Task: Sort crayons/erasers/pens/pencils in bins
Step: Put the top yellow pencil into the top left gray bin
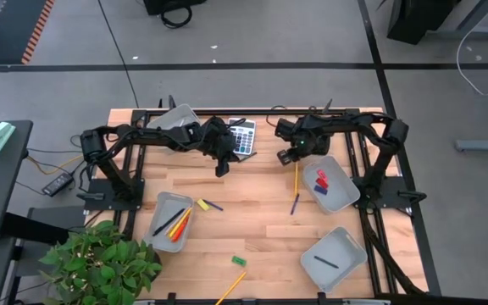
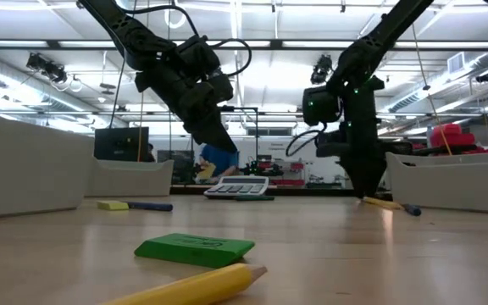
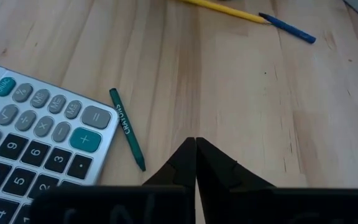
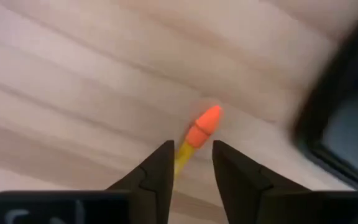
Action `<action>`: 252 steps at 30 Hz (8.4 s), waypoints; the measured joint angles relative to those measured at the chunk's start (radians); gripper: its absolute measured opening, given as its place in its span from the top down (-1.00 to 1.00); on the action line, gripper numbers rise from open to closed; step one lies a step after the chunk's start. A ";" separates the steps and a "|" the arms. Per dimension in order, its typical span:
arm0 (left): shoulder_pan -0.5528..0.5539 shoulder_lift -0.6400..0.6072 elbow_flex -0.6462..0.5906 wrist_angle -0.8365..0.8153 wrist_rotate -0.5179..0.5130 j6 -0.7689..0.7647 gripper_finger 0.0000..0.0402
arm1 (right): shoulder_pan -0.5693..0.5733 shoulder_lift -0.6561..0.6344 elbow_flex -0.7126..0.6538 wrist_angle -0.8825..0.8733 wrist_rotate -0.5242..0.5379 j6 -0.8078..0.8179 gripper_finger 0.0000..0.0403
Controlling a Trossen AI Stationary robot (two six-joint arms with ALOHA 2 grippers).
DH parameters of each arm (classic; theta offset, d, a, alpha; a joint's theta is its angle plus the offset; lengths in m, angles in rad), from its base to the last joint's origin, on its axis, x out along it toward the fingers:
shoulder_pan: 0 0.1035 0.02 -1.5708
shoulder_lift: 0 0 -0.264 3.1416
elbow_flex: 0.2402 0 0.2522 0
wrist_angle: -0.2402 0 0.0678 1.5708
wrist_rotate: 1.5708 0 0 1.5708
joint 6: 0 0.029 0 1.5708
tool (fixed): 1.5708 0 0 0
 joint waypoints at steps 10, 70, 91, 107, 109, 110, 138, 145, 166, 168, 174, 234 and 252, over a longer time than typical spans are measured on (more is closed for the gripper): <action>0.000 0.000 0.000 -0.012 0.000 0.000 0.87 | 0.037 0.003 -0.003 0.128 -0.021 -0.038 0.80; 0.084 0.000 -0.185 0.664 -0.024 -0.276 0.96 | 0.120 -0.226 0.406 0.158 -0.091 -0.702 0.82; -0.073 0.000 -0.279 1.228 -0.204 -0.333 0.22 | 0.109 -0.242 0.405 0.434 -0.363 -0.803 0.82; -0.078 0.000 -0.269 1.259 -0.219 -0.327 0.06 | 0.092 -0.251 0.405 0.461 -0.377 -0.827 0.82; -0.077 0.000 -0.268 1.264 -0.222 -0.332 0.08 | 0.092 -0.251 0.405 0.472 -0.377 -0.823 0.82; -0.078 0.000 -0.264 1.260 -0.228 -0.333 0.09 | 0.093 -0.251 0.405 0.474 -0.377 -0.823 0.82; -0.086 0.007 -0.098 0.921 -0.253 -0.313 0.88 | 0.101 -0.251 0.405 0.436 -0.376 -0.816 0.82; -0.077 0.007 -0.098 0.912 -0.257 -0.341 0.86 | 0.100 -0.251 0.406 0.385 -0.377 -0.801 0.82; 0.069 -0.292 -0.098 0.103 -0.380 -0.308 0.87 | 0.215 -0.251 0.126 0.117 -0.386 -0.839 0.81; 0.097 -0.353 -0.098 0.009 -0.410 -0.314 0.85 | 0.231 -0.251 0.046 0.213 -0.387 -0.811 0.81; 0.183 -0.468 -0.098 -0.220 -0.495 -0.355 0.88 | 0.274 -0.251 -0.200 0.733 -0.386 -0.649 0.81; 0.372 -0.194 -0.098 -0.537 -0.776 -0.314 0.50 | 0.439 -0.251 -0.473 1.216 -0.365 -0.664 0.81; 0.434 -0.060 0.074 -0.875 -0.704 -0.343 -0.03 | 0.436 -0.251 -0.473 1.216 -0.270 -0.703 0.81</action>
